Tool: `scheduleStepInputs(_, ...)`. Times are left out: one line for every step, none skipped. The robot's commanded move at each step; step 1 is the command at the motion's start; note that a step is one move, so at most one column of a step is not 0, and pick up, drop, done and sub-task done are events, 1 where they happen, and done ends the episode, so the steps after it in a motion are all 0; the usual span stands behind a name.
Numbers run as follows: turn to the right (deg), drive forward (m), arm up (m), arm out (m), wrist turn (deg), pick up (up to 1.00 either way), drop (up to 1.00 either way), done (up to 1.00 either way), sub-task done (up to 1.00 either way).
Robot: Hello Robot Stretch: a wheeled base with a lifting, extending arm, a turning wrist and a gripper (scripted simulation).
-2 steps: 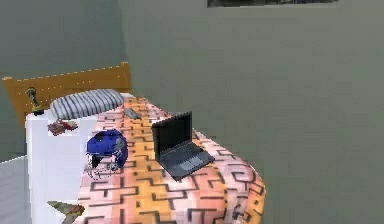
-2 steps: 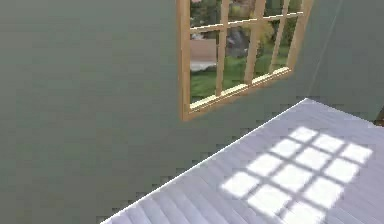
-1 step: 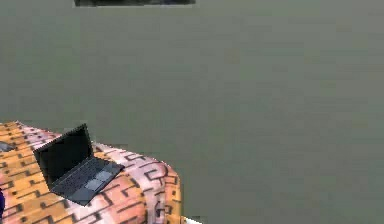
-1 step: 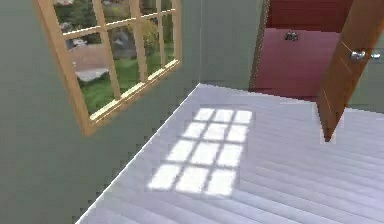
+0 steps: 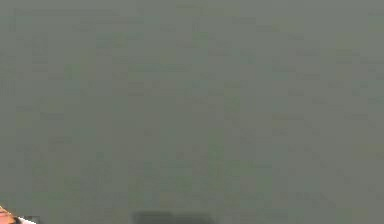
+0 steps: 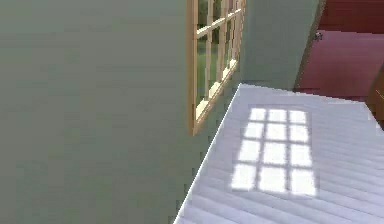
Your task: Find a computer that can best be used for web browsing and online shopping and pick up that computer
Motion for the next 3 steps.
scheduleStepInputs(-45.0, 0.00, 0.00, 0.00, 0.0, 0.00, 0.00, 0.00, 0.00)
scheduleStepInputs(-45.0, 0.00, 0.00, 0.00, 0.0, 0.00, 0.00, 0.00, 0.00)
scheduleStepInputs(-45.0, 0.00, 0.00, 0.00, 0.0, 0.00, 0.00, 0.00, 0.00)
